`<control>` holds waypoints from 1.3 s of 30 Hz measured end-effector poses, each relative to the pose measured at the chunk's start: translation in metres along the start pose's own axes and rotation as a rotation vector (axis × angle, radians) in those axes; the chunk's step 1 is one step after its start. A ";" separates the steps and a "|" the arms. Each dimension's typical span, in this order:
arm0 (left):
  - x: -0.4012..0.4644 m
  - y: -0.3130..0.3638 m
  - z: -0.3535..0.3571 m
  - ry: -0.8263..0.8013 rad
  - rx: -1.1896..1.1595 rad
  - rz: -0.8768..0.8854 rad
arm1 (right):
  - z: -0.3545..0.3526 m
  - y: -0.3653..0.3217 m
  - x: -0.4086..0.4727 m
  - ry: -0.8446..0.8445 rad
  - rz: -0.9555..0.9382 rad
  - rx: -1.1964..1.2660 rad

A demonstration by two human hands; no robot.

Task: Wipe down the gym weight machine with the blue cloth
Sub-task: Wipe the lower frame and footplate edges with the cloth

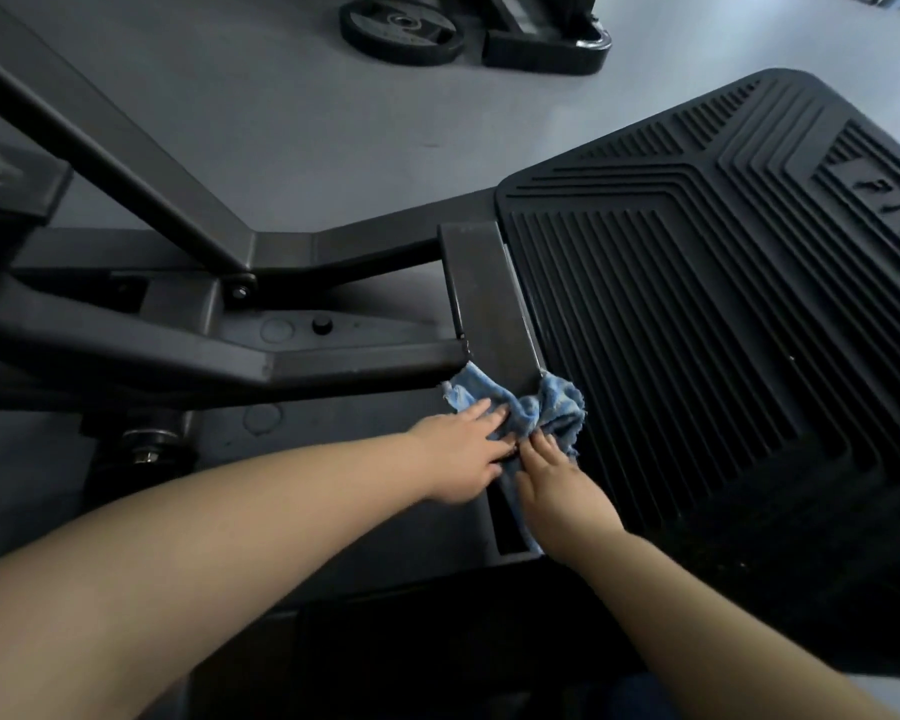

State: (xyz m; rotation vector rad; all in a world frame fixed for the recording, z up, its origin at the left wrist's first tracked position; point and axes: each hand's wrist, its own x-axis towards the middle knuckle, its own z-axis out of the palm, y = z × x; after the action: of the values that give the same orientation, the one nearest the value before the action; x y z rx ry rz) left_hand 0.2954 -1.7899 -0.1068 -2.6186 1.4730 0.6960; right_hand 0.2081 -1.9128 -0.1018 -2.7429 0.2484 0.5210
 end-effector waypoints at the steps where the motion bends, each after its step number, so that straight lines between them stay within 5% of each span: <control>1: -0.007 0.006 0.005 0.003 0.014 0.023 | 0.007 0.000 -0.012 -0.004 0.014 0.011; 9: -0.052 0.048 0.046 0.058 -0.027 0.137 | 0.049 0.003 -0.086 -0.009 0.019 -0.060; 19: -0.019 0.038 0.040 0.150 -0.057 0.093 | 0.030 0.015 -0.039 0.173 0.107 0.110; 29: -0.046 0.044 0.069 0.177 -0.358 0.113 | 0.058 0.005 -0.065 0.227 0.043 0.090; 39: -0.069 0.011 0.060 0.246 -0.861 -0.230 | 0.058 0.009 -0.050 0.438 -0.291 -0.146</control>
State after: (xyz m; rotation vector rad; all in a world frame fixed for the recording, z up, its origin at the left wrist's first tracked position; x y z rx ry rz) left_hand 0.2340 -1.7252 -0.1306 -3.5329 1.0087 1.2307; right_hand 0.1412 -1.8954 -0.1356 -2.9357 -0.0930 -0.1484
